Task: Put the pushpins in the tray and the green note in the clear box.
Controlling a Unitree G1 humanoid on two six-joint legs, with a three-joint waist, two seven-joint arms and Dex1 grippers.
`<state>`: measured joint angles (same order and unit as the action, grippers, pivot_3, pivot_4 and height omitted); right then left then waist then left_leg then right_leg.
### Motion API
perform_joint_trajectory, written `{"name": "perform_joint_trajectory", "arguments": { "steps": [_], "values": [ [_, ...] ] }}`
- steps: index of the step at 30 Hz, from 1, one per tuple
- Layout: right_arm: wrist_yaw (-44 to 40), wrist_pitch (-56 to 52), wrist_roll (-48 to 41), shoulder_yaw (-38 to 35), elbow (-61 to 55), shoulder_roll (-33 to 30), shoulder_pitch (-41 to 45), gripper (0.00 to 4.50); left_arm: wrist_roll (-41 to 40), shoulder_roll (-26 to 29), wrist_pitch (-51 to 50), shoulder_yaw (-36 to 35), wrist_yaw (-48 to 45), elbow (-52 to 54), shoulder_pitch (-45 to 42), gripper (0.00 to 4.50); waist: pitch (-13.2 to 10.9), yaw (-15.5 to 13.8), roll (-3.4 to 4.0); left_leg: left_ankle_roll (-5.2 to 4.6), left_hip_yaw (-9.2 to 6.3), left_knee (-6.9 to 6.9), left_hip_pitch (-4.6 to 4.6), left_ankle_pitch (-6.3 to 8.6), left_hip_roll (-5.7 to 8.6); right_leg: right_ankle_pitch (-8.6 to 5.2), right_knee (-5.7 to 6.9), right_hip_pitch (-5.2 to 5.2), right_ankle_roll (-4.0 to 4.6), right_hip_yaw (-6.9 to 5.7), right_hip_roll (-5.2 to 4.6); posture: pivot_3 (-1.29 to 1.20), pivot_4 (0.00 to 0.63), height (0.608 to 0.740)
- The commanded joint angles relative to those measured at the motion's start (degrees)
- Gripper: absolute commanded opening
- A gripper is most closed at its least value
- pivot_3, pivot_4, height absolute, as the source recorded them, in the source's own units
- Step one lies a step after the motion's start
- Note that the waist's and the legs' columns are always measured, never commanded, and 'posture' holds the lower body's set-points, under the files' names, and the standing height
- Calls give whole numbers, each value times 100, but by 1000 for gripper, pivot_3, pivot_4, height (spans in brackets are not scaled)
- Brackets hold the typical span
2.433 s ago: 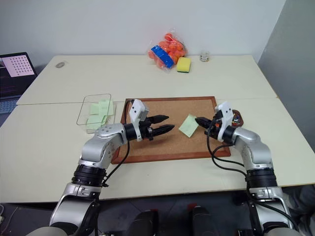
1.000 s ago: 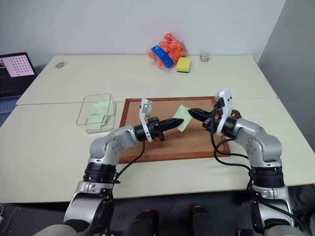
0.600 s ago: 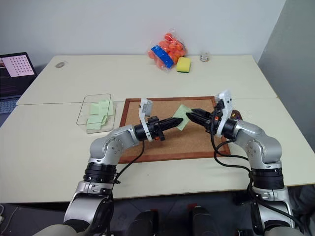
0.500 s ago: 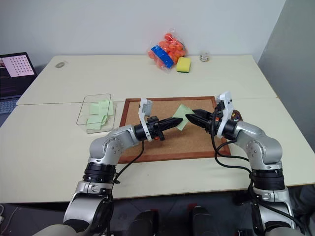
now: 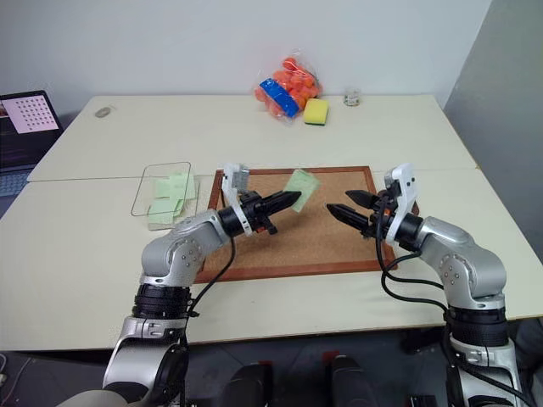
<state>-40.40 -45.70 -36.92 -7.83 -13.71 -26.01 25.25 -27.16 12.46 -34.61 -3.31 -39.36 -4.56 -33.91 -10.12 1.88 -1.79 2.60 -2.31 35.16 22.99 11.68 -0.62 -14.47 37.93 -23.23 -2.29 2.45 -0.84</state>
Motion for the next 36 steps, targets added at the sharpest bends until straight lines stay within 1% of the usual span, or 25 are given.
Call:
{"name": "perform_joint_trajectory", "arguments": {
  "steps": [1, 2, 5, 9, 12, 17, 21, 24, 28, 33, 36],
  "values": [
    [110, 0, -229, -77, -366, 67, -13, 3603, 606, 68, 615, -124, 858, 538, 108, 0, 0, -3, 0, 0, 0, 0, 0, 0, 0, 0, 0, 0, 0, 0, 0, 0, 150, 740],
    [140, 12, -241, -53, -376, 102, -6, 3603, 769, 114, 723, -109, 1022, 610, 160, 0, 0, -7, 0, 0, 0, 0, 0, 0, 0, 0, -1, 0, 0, 0, 0, 0, 150, 740],
    [179, 114, -331, 37, -390, 332, 61, 3603, 1575, 155, 1091, -460, 2374, 1001, 413, 0, 0, -1, 0, 0, 1, 0, -1, 0, -1, 0, -1, 0, 0, 2, -1, 0, 150, 740],
    [74, 292, -170, 288, -371, 352, 79, 3603, 2193, 257, 1242, -719, 3318, 1179, 663, 0, 0, -13, 0, 0, -2, -1, 0, 0, -1, 1, -1, 0, 1, -1, -1, 0, 150, 740],
    [17, 423, -117, 437, -281, 359, 150, 3603, 2392, 306, 1166, -1014, 3830, 1066, 721, 0, -1, -19, -2, 0, -2, 0, 1, 0, 1, 1, -1, 0, 0, -2, -5, 0, 150, 740],
    [-62, 581, -60, 573, -167, 372, 225, 3603, 2350, 344, 1147, -1221, 4020, 784, 670, 0, -1, -26, -2, 0, -2, 0, 2, 0, 2, 1, -1, 0, 0, -5, -5, 0, 150, 740],
    [-177, 701, 7, 807, -228, 401, 227, 3603, 2023, 276, 1215, -1519, 4041, 43, 417, 0, -1, -29, -2, 0, -2, 0, 1, 0, 3, 3, -1, 1, 4, -6, -5, 0, 150, 740],
    [-197, 740, -82, 828, -420, 415, 274, 3603, 1887, 246, 1263, -1660, 4109, -376, 218, 0, -2, -26, -4, 0, -2, 0, 2, 0, 2, 3, -2, 0, 4, -7, -5, 0, 150, 740],
    [-208, 659, -59, 964, -671, 295, 317, 3603, 1861, 283, 1313, -1681, 4188, -679, 90, 0, -4, -26, -8, 0, -4, 0, 4, 0, 2, 5, -3, 0, 8, -8, -5, 0, 150, 740],
    [-157, 636, -55, 1011, -727, 282, 337, 3603, 1853, 291, 1358, -1656, 4202, -807, 45, 0, -4, -26, -9, 0, -7, 0, 3, 0, 2, 6, -3, 1, 9, -11, -5, 0, 150, 740],
    [-138, 650, -47, 1013, -720, 288, 327, 3684, 1831, 285, 1382, -1661, 4231, -817, 45, 526, -4, -27, -9, 0, -7, 0, 4, 0, 2, 8, -3, 1, 13, -10, -5, 0, 150, 740]
  ]
}}
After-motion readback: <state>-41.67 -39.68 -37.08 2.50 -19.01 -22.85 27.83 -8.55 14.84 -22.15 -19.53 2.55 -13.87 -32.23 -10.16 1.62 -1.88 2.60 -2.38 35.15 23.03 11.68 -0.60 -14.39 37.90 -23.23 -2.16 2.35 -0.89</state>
